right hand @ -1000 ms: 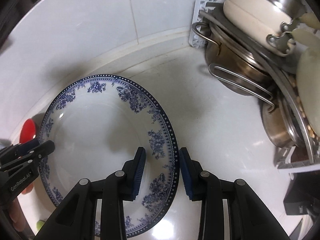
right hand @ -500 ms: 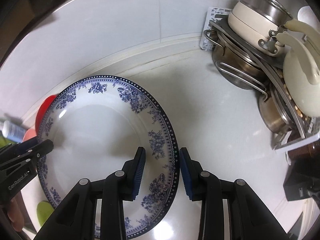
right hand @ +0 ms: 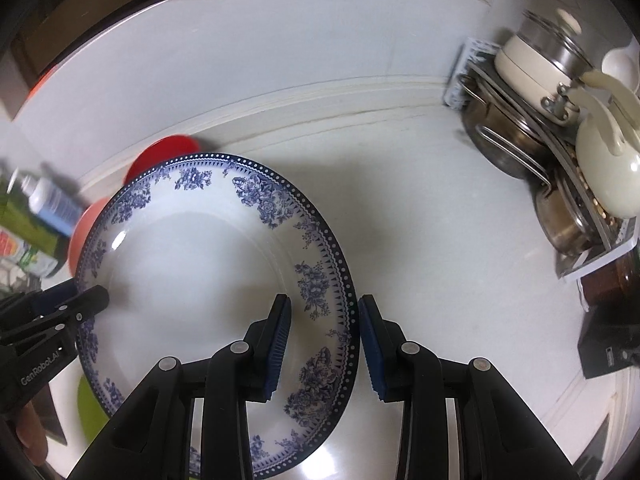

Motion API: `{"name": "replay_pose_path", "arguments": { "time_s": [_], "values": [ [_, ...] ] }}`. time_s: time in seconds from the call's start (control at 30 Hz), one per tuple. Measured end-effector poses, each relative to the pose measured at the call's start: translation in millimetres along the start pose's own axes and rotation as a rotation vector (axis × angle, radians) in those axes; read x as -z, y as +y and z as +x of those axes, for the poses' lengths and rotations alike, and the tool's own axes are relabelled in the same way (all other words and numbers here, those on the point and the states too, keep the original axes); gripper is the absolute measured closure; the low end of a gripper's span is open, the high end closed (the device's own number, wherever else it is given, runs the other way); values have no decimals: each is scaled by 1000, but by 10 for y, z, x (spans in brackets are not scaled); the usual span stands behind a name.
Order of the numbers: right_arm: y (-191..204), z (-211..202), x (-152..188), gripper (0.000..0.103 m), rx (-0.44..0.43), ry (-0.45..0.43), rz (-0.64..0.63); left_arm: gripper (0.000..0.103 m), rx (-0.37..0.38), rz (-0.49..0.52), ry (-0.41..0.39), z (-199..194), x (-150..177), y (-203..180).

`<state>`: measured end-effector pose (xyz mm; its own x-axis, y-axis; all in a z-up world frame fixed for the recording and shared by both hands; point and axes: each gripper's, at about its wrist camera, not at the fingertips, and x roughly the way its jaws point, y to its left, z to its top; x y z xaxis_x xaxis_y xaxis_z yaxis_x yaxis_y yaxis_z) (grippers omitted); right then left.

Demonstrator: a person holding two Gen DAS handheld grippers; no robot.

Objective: Organize plates and bowls
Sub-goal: 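Carry the blue-and-white plate and lower it onto the green plate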

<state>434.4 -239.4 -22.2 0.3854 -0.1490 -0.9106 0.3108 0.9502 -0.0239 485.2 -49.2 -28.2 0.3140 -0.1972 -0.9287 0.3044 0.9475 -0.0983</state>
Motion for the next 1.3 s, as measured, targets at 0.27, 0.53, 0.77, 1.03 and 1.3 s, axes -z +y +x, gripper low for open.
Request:
{"name": "replay_pose_path", "arguments": {
  "time_s": [0.27,0.53,0.77,1.03,1.3],
  "values": [
    [576,-91,329,67,-32,-1,-61,67,-21,-49,3,-175,332,538],
    [1075,-212,581,67,-55,-16,-123,67,-44,-74,-3,-341,705,956],
    [1294,-226,563,67,-76,3,-168,67,-60,-119,21,-292,1082,1217],
    [1318,-94,684,66,-88,48,-181,67,-55,-152,64,-118,1408,1364],
    [1332,71,905,66,-94,95,-177,67,-61,-146,104,-17,1582,1358]
  ]
}}
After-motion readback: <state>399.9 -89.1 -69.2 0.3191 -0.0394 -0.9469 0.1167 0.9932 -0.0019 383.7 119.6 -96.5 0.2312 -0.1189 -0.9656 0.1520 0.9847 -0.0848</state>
